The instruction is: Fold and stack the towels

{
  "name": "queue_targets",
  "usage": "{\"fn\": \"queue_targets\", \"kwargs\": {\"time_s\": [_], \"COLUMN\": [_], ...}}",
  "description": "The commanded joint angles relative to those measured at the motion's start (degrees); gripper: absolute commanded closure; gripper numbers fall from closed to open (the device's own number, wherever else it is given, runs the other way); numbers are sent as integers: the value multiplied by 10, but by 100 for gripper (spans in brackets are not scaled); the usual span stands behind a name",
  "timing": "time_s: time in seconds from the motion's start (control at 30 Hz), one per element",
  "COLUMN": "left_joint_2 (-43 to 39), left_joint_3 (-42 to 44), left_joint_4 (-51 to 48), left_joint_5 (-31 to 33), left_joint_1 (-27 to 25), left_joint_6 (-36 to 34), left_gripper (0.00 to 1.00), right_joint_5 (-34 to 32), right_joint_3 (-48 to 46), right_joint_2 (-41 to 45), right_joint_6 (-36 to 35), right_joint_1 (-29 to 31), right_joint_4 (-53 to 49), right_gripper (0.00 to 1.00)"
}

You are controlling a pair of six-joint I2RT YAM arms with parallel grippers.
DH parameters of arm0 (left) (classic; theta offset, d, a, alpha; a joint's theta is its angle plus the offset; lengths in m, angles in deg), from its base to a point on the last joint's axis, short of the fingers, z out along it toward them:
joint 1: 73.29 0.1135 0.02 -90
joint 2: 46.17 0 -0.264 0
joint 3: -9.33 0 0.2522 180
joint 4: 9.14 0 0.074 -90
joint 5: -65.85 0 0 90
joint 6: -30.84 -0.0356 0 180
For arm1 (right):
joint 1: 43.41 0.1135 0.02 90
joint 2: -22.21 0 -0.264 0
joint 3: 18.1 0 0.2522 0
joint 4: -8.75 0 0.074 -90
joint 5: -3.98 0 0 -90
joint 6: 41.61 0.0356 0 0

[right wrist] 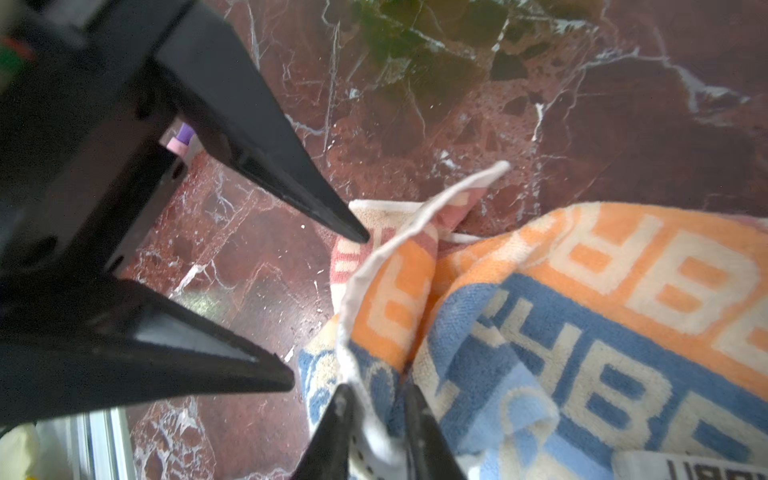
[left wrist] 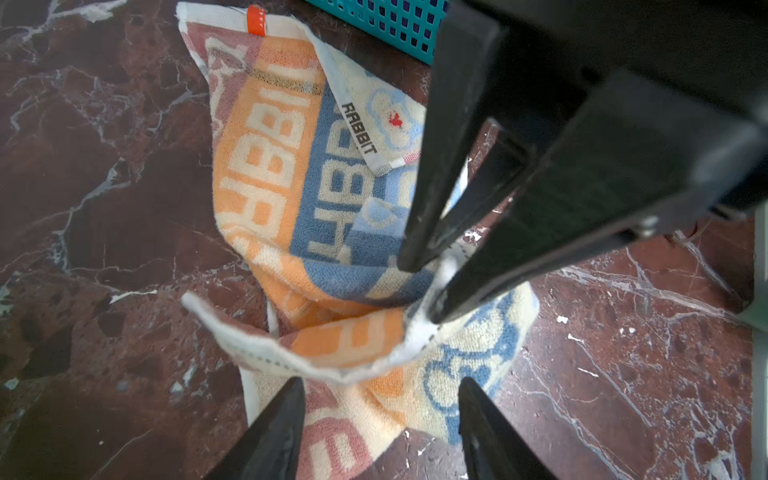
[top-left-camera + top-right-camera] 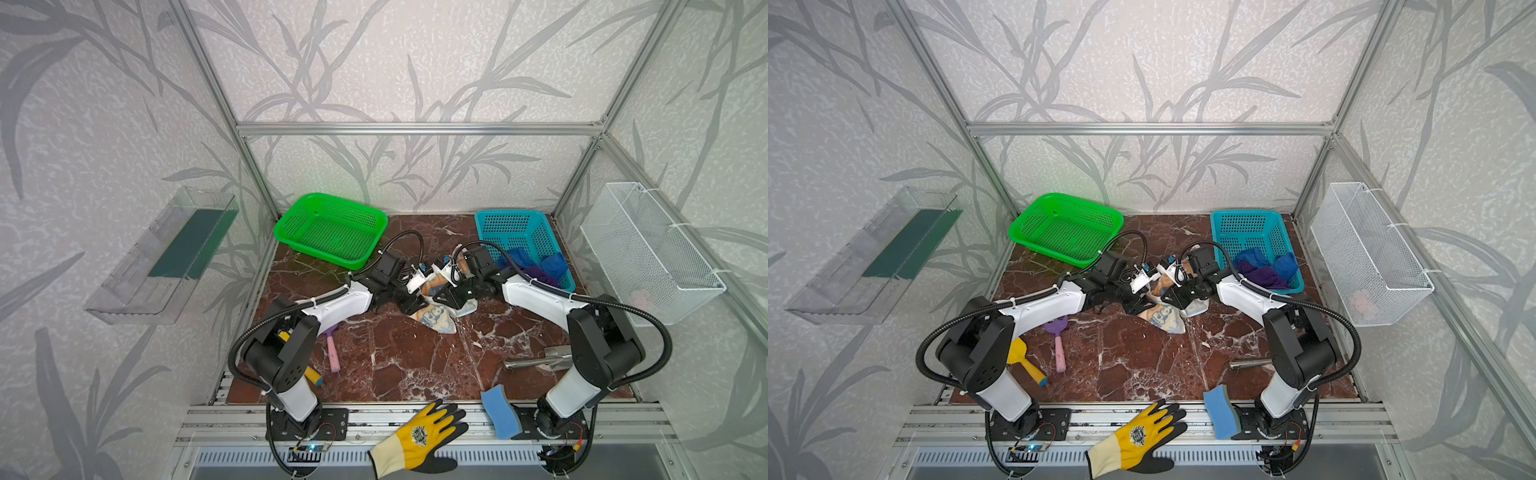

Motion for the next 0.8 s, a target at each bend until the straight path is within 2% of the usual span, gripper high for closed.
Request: {"fn": "queue_targets", "kwargs": {"time_s": [0.0,0.13,0.23,0.3,0.5,0.6,0.77], "left_joint_2": [-21,-37,-46,-46,-4,26,69], "left_joint_3": [19,38,46,35,-39,-78,-127], "left_joint_4": [23,42,63,62,30,-6,-46], "left_joint_5": [8,48,74,75,128,98,86], "left_joint_1": [0,3,9,17,22,22,22], "left_joint_6": [8,15,20,23,77,95,170], "left_gripper": [40,35,20,15,16,17,19], "right_joint_5": [17,5,-15,-30,-79,-96,-131], "right_joint_3": [4,-13,-29,-45,-101,-121,-142], "right_joint_2": [-3,11,24,35,59,74,97], "right_joint_6": [-24,-23,-10,10,88,112,136], "right_joint_1": [0,2,9,22,55,57,58], "right_joint_4": [-45,-55,-66,-64,-22,4,37], "right_gripper": [82,84,86,85,85,85,84]}}
